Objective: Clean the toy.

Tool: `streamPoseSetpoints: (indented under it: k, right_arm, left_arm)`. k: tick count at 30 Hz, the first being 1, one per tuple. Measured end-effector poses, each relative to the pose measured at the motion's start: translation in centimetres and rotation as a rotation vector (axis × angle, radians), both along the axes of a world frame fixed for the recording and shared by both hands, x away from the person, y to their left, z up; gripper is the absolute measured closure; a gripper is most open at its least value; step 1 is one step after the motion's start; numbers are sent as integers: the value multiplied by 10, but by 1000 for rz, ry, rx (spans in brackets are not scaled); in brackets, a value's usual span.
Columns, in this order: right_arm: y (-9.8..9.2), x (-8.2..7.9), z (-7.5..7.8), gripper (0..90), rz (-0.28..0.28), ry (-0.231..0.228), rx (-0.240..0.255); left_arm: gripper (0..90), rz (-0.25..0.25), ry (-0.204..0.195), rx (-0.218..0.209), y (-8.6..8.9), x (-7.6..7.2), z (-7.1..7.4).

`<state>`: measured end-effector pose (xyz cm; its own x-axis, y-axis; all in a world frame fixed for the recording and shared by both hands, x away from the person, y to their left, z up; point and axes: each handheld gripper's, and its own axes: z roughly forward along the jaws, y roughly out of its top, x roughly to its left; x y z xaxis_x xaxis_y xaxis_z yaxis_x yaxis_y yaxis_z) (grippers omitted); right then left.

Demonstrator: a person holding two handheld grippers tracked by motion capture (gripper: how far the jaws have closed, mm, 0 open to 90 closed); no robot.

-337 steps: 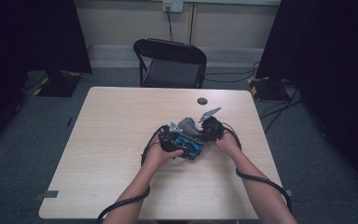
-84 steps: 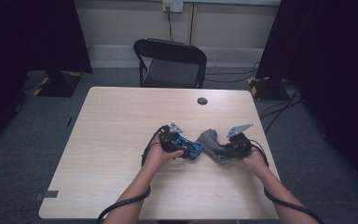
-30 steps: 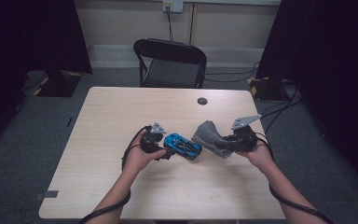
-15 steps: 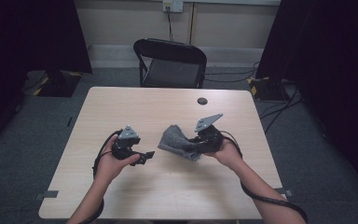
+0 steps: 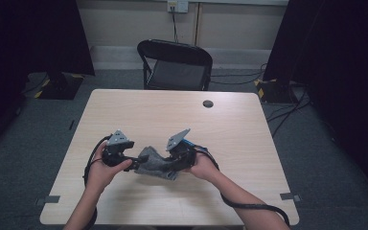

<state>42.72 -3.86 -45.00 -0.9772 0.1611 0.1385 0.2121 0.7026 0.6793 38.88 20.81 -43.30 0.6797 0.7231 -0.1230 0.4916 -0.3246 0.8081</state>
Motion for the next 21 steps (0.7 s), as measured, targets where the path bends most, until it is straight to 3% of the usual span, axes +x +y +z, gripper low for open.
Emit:
streamPoseSetpoints:
  k: [13, 17, 21]
  right_arm:
    - [42, -4, -23, 704, 67, 5, -33]
    - [42, -1, -24, 597, 49, 8, -19]
    - [34, -3, -21, 412, 14, -2, -21]
  left_arm:
    - [208, -23, 4, 12, 11, -2, -11]
    - [217, -37, 12, 14, 13, -2, -16]
    - [217, -60, 31, 28, 13, -3, -21]
